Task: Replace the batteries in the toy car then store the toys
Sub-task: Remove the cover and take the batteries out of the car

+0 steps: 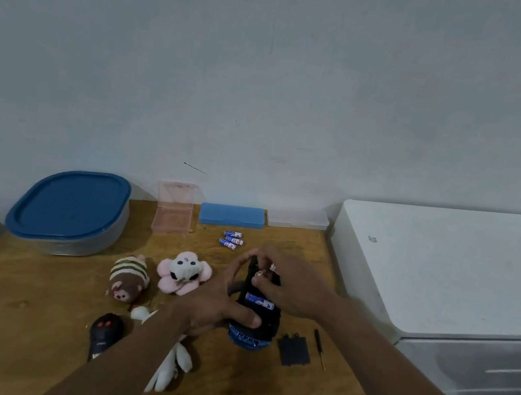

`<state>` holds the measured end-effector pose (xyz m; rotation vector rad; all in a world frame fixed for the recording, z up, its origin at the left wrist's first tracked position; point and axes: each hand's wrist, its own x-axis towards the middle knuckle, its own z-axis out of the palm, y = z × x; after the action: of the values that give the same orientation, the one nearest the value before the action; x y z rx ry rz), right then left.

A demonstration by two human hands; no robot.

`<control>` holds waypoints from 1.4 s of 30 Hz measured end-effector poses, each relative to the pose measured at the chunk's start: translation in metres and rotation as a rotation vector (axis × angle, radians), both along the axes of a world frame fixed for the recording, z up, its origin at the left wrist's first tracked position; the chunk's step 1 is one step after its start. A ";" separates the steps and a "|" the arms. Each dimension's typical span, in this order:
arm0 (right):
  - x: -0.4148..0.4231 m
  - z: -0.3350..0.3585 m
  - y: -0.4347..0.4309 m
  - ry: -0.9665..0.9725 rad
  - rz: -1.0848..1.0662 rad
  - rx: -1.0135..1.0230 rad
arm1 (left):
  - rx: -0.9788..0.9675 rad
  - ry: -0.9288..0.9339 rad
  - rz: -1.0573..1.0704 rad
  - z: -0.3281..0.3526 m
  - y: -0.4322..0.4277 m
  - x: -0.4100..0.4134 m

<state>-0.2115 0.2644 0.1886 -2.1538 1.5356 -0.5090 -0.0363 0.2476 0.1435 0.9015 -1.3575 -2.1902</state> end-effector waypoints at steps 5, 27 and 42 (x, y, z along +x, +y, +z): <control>-0.003 -0.001 0.000 -0.314 -0.216 0.147 | -0.022 -0.007 0.042 0.001 -0.003 0.004; 0.019 0.008 -0.008 -0.808 -0.514 0.378 | -0.172 0.032 0.326 -0.025 -0.016 0.008; 0.017 0.004 -0.006 -0.519 -0.466 0.331 | -0.347 -0.046 0.428 -0.026 -0.024 0.007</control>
<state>-0.1944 0.2585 0.1922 -1.2807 1.6598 -0.8201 -0.0295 0.2233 0.1173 1.0004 -1.3594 -1.5677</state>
